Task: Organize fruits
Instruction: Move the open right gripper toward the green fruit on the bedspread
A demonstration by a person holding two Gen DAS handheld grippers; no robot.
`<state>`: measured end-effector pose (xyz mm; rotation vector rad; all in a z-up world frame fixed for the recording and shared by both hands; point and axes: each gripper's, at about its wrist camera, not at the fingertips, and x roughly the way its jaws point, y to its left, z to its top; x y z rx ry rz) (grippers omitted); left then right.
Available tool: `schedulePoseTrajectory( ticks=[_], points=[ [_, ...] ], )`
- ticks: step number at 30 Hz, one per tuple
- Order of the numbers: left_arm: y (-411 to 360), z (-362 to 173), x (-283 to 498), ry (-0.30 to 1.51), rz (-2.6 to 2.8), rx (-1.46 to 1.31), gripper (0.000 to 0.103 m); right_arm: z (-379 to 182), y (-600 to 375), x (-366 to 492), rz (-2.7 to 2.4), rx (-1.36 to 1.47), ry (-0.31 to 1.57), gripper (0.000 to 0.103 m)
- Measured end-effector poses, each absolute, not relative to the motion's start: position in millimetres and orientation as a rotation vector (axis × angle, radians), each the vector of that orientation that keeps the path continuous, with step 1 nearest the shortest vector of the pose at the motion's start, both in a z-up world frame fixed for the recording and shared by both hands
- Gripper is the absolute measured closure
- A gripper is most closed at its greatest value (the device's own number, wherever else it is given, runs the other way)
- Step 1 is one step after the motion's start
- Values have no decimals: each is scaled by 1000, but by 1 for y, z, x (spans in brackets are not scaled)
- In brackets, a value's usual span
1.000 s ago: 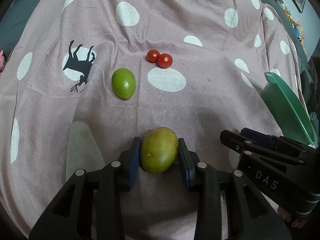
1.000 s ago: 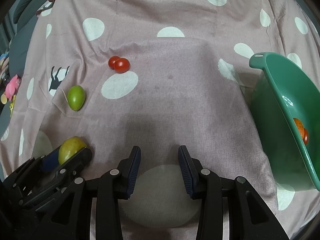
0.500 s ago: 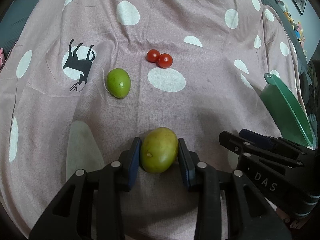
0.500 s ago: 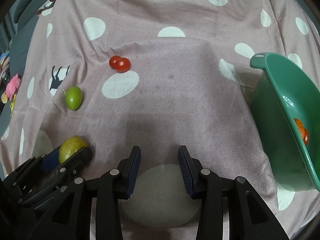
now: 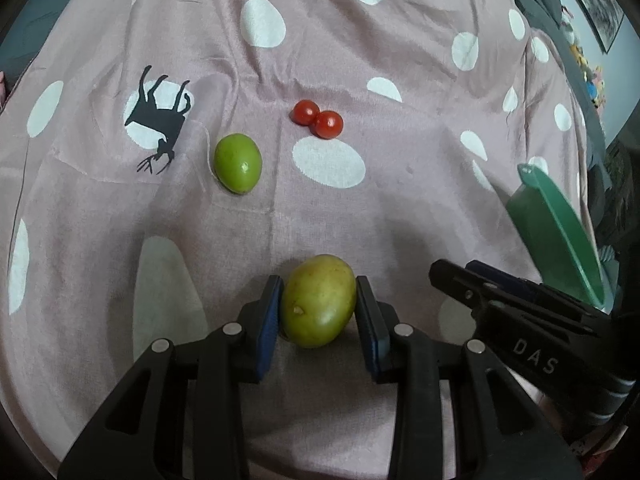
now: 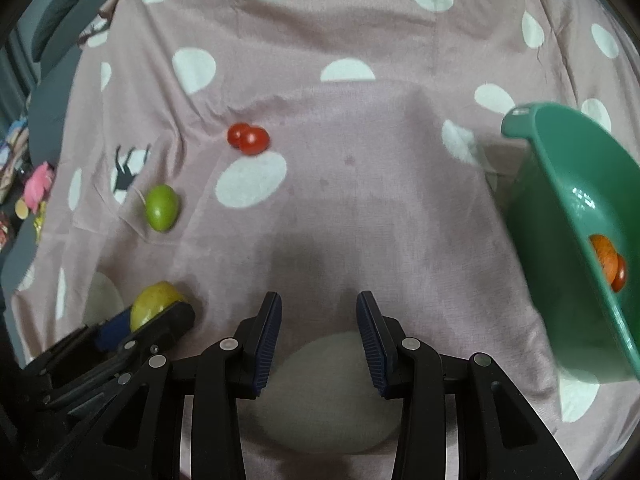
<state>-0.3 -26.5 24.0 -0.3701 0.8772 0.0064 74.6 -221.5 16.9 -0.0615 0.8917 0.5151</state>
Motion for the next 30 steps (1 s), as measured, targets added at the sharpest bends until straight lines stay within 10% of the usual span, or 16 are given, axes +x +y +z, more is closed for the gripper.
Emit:
schedulePoseTrajectory(
  ticks=[30],
  points=[
    [79, 93, -41, 653, 148, -581, 68, 59, -140, 99, 803, 15, 968, 43]
  ],
)
